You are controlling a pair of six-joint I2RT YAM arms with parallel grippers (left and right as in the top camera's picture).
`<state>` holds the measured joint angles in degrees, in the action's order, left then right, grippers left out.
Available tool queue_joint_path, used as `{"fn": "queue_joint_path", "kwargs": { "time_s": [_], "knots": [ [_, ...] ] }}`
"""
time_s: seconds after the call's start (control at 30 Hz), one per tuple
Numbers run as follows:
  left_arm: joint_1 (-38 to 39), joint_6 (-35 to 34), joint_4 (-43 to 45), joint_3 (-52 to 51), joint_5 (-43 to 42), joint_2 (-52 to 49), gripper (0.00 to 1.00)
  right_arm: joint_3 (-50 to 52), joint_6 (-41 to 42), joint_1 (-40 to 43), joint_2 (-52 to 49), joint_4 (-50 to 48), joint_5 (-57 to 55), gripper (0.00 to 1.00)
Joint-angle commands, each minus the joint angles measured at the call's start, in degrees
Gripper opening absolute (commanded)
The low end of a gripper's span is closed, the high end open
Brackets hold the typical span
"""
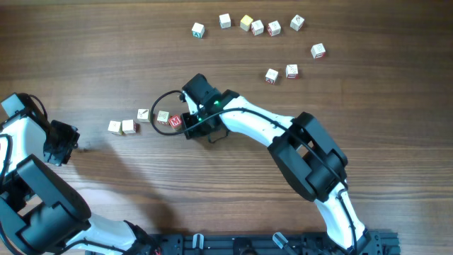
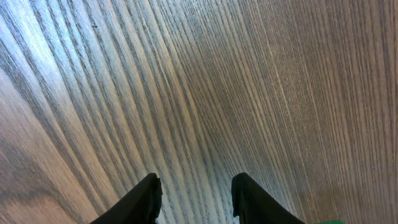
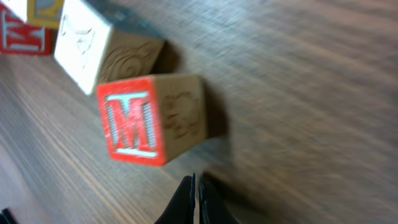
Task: Form a horizontal line
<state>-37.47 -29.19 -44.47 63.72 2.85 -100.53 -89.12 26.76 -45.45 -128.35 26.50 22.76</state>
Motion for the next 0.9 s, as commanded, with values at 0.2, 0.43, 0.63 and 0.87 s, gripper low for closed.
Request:
{"fn": "queue_joint_path", "kwargs": {
  "time_s": [0.2,0.43,0.63,0.87],
  "knots": [
    [-0.24,0.24,0.13,0.02,-0.5,-0.74,0.42,0.63,0.2,-3.5,-1.57,-4.63,1.27,0.07],
    [-0.24,0.26,0.13,0.02,-0.5,-0.74,0.43,0.63,0.2,-3.52,-1.57,-10.84,1.29,0.09],
    [-0.24,0.26,0.15,0.02,-0.5,-0.74,0.45,0.63,0.15,-3.52,-1.53,-7.23,4.15,0.05],
    [-0.24,0.24,0.15,0.02,-0.5,-0.74,0.45,0.63,-0.22,-3.45,-1.53,-2.32,-4.04,0.04]
  ]
}}
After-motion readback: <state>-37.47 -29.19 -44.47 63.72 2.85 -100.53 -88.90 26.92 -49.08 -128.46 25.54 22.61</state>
